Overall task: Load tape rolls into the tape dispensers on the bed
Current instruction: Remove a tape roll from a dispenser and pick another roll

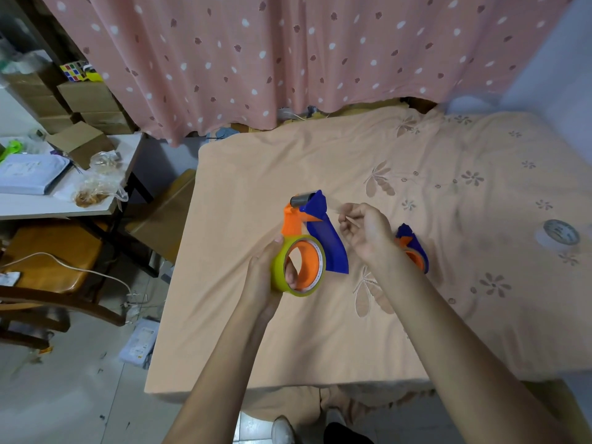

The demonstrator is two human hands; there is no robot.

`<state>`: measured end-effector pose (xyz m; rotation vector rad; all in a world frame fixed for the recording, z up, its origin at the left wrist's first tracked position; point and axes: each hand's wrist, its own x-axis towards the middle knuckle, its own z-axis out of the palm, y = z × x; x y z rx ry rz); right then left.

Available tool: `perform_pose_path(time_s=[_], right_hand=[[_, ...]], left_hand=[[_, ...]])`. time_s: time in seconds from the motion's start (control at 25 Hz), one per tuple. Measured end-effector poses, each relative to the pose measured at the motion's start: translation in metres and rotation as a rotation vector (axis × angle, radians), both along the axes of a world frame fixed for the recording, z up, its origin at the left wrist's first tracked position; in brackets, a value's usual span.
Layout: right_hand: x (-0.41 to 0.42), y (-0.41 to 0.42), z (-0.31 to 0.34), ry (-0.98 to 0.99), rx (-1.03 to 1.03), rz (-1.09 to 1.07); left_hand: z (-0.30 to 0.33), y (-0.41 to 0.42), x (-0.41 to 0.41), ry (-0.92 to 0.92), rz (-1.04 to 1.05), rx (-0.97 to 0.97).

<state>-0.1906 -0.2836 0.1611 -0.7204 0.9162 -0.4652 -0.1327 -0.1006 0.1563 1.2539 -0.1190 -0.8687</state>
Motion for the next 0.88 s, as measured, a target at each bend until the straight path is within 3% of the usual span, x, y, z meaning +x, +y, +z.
perform_pose_path(time_s=[0.2, 0.44, 0.6, 0.88], right_hand=[[0.002, -0.015, 0.011, -0.061, -0.097, -0.008], [0.011, -0.052, 0.051, 0.019, -0.277, 0.084], [0.013, -0.056, 0.059, 0.084, -0.430, 0.187], [0.020, -0.059, 0.068, 0.149, -0.607, 0.064]], left_hand=[[-0.002, 0.006, 0.004, -0.113, -0.105, 0.053], [-0.005, 0.020, 0.003, -0.313, -0.196, 0.186], [-0.004, 0.023, 0.002, -0.348, -0.196, 0.251], [-0.002, 0.028, -0.001, -0.348, -0.185, 0.219]])
